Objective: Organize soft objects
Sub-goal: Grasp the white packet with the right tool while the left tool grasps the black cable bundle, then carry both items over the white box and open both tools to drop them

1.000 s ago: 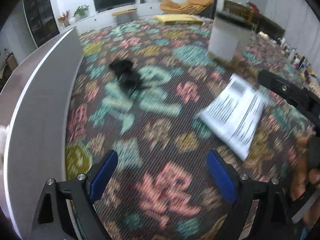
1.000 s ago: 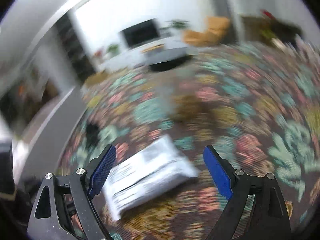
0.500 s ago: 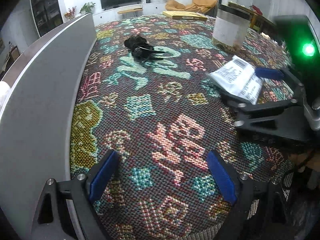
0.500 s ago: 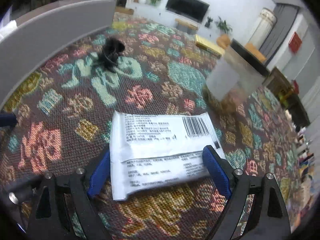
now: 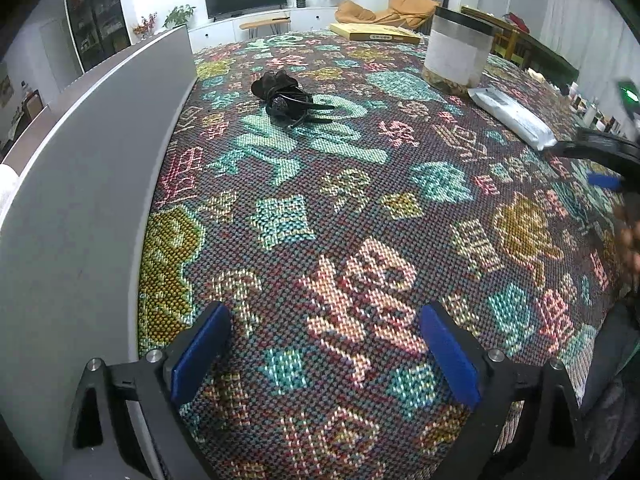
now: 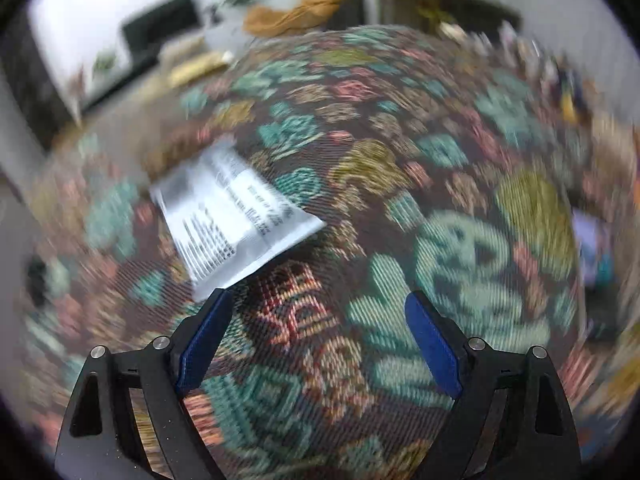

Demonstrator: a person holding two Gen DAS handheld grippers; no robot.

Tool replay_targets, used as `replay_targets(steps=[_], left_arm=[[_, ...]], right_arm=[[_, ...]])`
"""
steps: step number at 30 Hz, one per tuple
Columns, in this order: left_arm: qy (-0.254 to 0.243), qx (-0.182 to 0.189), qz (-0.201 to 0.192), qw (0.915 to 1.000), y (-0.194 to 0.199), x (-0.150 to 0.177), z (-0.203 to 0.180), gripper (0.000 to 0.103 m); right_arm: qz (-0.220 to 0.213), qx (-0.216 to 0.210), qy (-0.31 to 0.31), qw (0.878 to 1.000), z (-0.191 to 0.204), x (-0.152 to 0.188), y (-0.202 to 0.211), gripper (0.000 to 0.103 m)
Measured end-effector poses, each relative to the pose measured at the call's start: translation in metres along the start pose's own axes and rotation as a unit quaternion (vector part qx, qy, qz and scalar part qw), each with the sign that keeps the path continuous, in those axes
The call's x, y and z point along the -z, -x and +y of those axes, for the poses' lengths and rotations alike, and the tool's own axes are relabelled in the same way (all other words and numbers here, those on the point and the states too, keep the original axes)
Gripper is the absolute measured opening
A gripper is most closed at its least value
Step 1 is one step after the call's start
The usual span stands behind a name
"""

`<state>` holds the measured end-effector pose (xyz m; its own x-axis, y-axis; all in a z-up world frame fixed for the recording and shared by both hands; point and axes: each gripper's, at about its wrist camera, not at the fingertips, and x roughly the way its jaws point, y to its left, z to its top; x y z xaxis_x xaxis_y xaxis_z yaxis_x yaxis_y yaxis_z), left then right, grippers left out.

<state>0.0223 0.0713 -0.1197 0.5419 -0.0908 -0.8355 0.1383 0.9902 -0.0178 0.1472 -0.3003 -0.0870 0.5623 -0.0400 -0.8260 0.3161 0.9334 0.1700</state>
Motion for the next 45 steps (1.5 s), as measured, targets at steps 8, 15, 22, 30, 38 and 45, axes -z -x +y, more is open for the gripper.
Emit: replay_targets(steps=[8,15,22,30,38,45], left_arm=[[0.034,0.011,0.011,0.9993,-0.014,-0.026,0.002,0.096],[0.108,0.025,0.003,0.9938,-0.038,-0.073,0.026,0.096],[0.129,-0.018,0.015,0.9914,-0.090,-0.150,0.046,0.096],[0.060,-0.046,-0.004,0.9971,-0.103,-0.172,0.040,0.044],[0.080,0.008,-0.025,0.9965,-0.093,-0.192,0.036,0.044],[0.018,-0.026,-0.059,0.9978,-0.065,-0.212,0.009,0.044]], right_arm=[[-0.023,-0.049,-0.044,0.998,-0.003,0.006,0.014,0.090],[0.003,-0.051,0.174,0.983,0.055,-0.027,-0.013,0.090],[0.059,-0.012,0.296,0.953,0.089,-0.048,-0.062,0.089],[0.086,-0.070,0.167,0.980,0.023,-0.093,-0.062,0.064],[0.022,-0.081,0.071,0.994,-0.002,-0.146,-0.076,0.064],[0.061,-0.085,0.055,0.993,0.013,-0.160,-0.107,0.064]])
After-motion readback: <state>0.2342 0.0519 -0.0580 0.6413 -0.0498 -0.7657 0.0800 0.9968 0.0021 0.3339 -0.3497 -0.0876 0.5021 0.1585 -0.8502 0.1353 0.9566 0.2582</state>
